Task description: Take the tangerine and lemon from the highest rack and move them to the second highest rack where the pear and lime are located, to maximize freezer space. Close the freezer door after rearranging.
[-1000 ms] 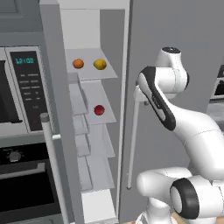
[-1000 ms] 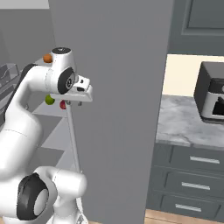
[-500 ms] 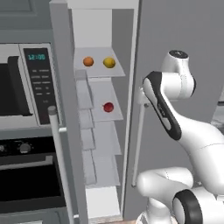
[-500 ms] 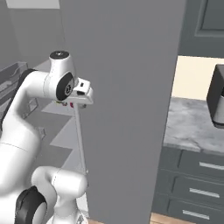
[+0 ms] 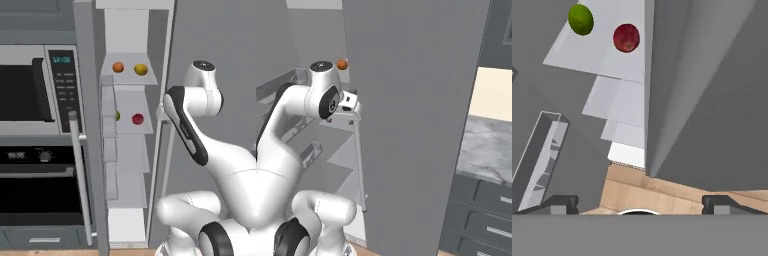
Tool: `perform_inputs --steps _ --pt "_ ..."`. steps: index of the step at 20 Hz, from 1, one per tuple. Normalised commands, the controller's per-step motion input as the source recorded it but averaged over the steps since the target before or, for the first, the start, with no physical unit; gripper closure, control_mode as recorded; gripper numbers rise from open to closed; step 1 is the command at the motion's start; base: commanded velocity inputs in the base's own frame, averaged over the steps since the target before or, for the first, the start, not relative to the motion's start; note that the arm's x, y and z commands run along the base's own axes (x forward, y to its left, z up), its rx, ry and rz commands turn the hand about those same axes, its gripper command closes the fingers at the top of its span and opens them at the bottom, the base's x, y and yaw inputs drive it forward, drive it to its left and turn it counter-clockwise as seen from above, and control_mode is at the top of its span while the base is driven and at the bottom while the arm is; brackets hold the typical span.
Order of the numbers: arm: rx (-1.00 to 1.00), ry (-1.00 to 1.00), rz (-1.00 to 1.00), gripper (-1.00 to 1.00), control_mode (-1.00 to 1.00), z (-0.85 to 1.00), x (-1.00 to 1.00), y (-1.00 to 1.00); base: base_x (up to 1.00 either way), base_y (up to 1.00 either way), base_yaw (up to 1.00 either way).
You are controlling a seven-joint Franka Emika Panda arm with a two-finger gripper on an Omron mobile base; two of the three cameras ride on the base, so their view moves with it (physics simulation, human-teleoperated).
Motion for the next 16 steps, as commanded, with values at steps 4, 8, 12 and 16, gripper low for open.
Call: perform_inputs --steps 4,8,12,16 --pt "0.00 0.00 0.00 -1.00 1.00 0.00 0.00 0.00 -0.05 0.00 0.18" --pt "0.00 0.00 0.00 -1.00 1.00 0.00 0.00 0.00 -0.02 0.03 0.22" --pt "0.00 0.00 0.00 -1.00 1.00 0.00 0.00 0.00 0.01 0.07 0.39" --pt "0.00 0.00 0.00 -1.00 1.00 0.00 0.00 0.00 0.24 -0.01 0.36"
